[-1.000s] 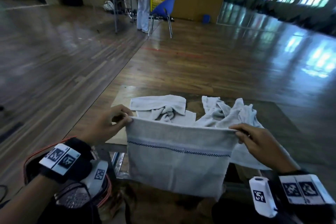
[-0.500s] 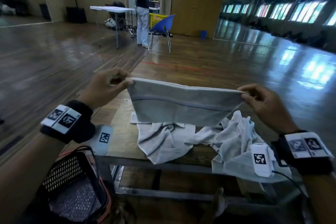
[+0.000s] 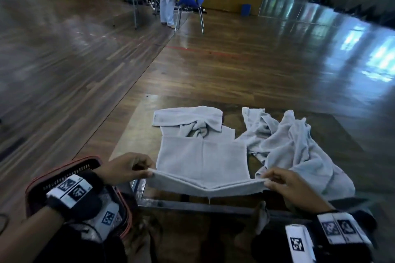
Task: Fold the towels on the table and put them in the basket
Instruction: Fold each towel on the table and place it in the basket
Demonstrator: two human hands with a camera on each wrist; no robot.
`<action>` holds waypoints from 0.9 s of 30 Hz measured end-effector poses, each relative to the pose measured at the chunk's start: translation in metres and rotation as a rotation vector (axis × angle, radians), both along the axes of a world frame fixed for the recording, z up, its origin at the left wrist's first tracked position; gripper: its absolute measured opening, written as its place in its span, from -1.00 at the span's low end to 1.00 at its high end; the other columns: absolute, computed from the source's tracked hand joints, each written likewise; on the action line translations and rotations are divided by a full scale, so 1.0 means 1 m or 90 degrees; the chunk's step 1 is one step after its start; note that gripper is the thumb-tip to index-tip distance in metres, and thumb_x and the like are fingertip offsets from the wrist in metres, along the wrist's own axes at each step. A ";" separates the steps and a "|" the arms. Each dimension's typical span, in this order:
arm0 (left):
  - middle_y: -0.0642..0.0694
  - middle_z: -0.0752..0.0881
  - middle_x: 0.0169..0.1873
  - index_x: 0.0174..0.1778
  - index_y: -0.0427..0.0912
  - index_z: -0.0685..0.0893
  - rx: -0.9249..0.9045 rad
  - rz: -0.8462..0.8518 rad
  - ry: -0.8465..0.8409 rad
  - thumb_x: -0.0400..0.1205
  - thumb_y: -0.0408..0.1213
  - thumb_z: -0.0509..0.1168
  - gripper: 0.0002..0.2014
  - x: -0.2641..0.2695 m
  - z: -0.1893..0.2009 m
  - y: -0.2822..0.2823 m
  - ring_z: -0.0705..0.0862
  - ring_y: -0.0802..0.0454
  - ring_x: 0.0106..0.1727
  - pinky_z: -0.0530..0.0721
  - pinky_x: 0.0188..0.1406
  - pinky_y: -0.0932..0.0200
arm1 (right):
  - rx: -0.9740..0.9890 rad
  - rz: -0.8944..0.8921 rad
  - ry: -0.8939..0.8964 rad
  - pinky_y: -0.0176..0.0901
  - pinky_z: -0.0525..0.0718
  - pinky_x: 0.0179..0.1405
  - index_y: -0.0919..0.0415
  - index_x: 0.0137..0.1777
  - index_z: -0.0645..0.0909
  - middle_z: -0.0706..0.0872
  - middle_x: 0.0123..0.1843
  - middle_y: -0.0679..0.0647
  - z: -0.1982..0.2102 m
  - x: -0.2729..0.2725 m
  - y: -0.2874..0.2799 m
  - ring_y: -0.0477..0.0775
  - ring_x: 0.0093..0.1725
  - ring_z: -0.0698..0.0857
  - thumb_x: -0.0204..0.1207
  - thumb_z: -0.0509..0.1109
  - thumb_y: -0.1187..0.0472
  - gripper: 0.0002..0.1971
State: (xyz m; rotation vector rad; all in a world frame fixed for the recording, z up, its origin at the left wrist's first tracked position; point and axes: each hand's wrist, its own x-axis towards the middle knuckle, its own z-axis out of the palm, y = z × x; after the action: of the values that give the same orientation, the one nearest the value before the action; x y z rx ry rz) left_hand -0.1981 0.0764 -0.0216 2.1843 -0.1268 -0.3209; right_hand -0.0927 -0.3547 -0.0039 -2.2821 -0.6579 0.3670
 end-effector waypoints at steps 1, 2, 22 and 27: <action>0.03 0.78 -0.24 -0.09 -0.10 0.69 -0.004 0.007 0.001 0.55 -0.20 0.40 -0.91 0.005 -0.002 0.000 0.71 0.20 -0.21 0.59 -0.24 0.35 | -0.001 -0.007 0.004 -0.41 0.64 0.00 0.17 -0.06 0.72 0.80 -0.09 0.02 -0.005 0.007 0.001 -0.19 -0.05 0.73 0.46 0.45 0.39 -0.87; 0.02 0.79 -0.21 -0.08 -0.12 0.69 -0.005 0.023 0.004 0.55 -0.21 0.40 -0.90 0.015 -0.009 0.001 0.72 0.22 -0.20 0.61 -0.24 0.38 | -0.006 -0.018 0.005 -0.34 0.66 0.04 0.16 -0.02 0.72 0.80 -0.07 0.00 -0.015 0.019 0.004 -0.12 -0.03 0.75 0.47 0.45 0.36 -0.87; -0.05 0.72 0.01 0.05 -0.08 0.62 0.283 0.164 -0.149 0.60 -0.22 0.31 -0.86 0.126 -0.089 0.010 0.65 -0.07 -0.04 0.65 -0.04 -0.05 | -0.376 -0.078 -0.237 0.07 0.50 0.12 0.11 -0.05 0.67 0.72 0.09 0.05 -0.079 0.141 0.077 0.16 0.17 0.58 0.49 0.33 0.14 -0.87; -0.09 0.69 0.06 0.10 -0.12 0.60 0.313 0.134 -0.112 0.61 -0.28 0.27 -0.84 0.129 -0.090 0.006 0.64 -0.11 0.03 0.61 0.02 -0.02 | -0.413 -0.083 -0.222 0.06 0.45 0.19 0.09 -0.01 0.66 0.73 0.09 0.03 -0.080 0.139 0.088 0.14 0.17 0.60 0.53 0.26 0.17 -0.84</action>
State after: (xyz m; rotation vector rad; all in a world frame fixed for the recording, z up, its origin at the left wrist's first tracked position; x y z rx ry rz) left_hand -0.0689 0.0825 -0.1117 2.6840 0.0966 -0.0390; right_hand 0.0462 -0.2665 -0.0841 -3.0361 -0.6119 0.1236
